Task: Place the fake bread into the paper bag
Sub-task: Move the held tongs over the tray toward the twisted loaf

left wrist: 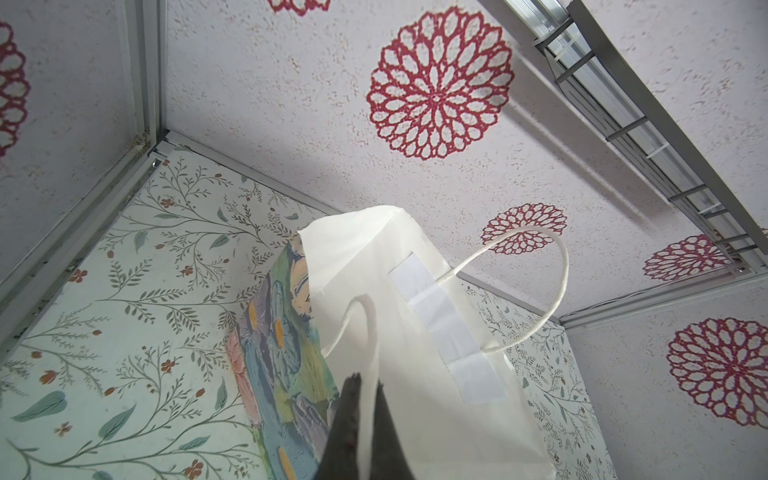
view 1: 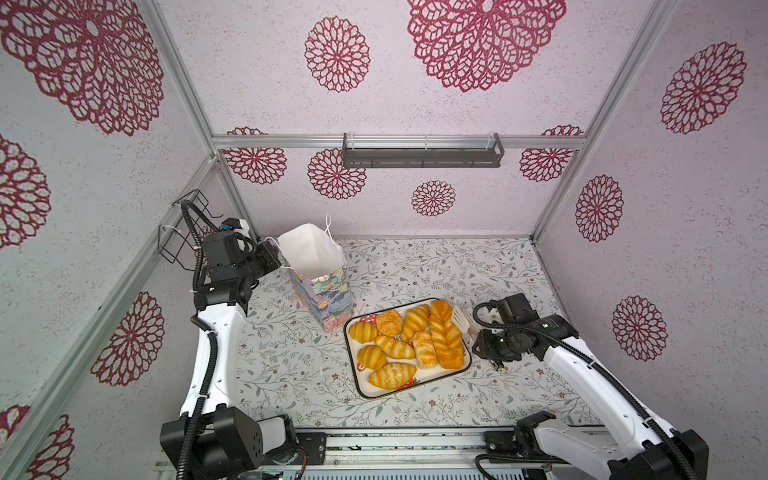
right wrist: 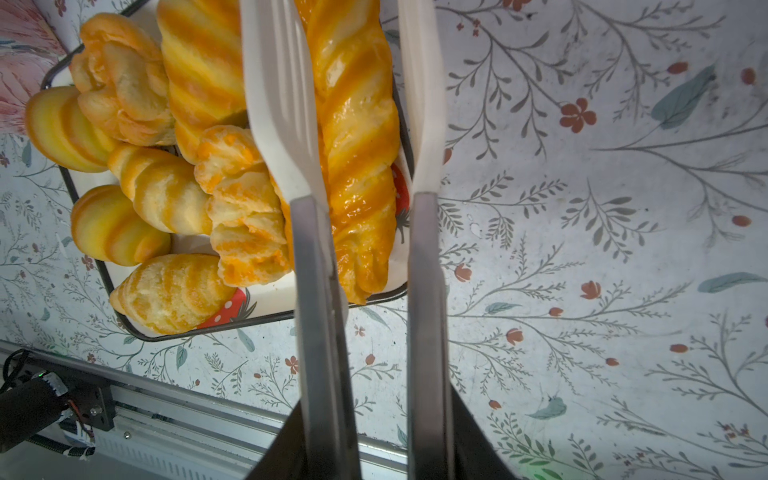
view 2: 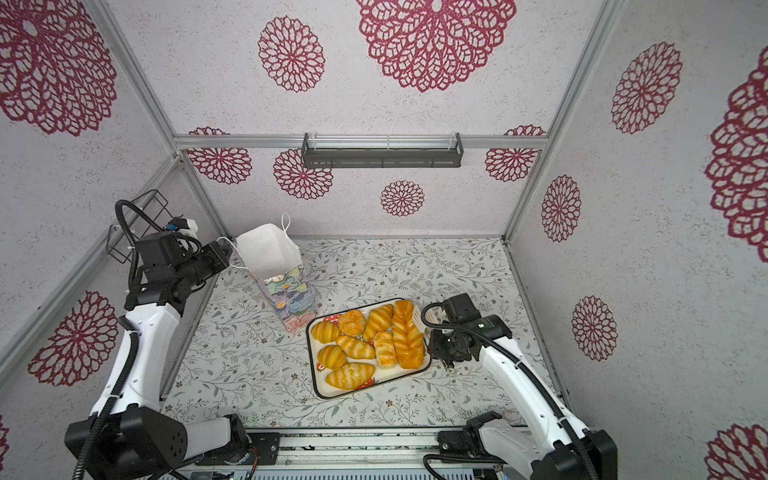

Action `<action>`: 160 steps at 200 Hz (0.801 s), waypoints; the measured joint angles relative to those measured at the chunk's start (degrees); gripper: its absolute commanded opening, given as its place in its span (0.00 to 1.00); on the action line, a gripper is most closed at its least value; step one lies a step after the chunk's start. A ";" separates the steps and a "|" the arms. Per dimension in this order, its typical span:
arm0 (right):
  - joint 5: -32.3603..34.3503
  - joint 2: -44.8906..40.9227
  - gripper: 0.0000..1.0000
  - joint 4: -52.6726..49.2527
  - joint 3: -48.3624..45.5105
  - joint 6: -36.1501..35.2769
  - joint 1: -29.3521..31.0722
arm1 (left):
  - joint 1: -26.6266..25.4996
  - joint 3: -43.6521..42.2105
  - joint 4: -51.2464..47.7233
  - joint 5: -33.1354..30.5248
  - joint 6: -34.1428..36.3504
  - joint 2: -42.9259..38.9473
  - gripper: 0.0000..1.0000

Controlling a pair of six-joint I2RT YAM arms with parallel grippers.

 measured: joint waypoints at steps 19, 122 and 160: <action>-0.35 -0.09 0.43 -0.09 -0.79 0.00 0.28 | 0.00 -0.11 0.09 0.52 -0.20 0.00 0.00; -0.37 -0.61 0.45 -0.22 -2.40 0.20 2.47 | -0.11 -1.16 1.40 2.36 -0.83 0.00 0.00; -0.33 -0.55 0.46 -0.11 -3.21 0.68 3.08 | -0.13 -1.49 1.38 2.38 -0.85 0.00 0.00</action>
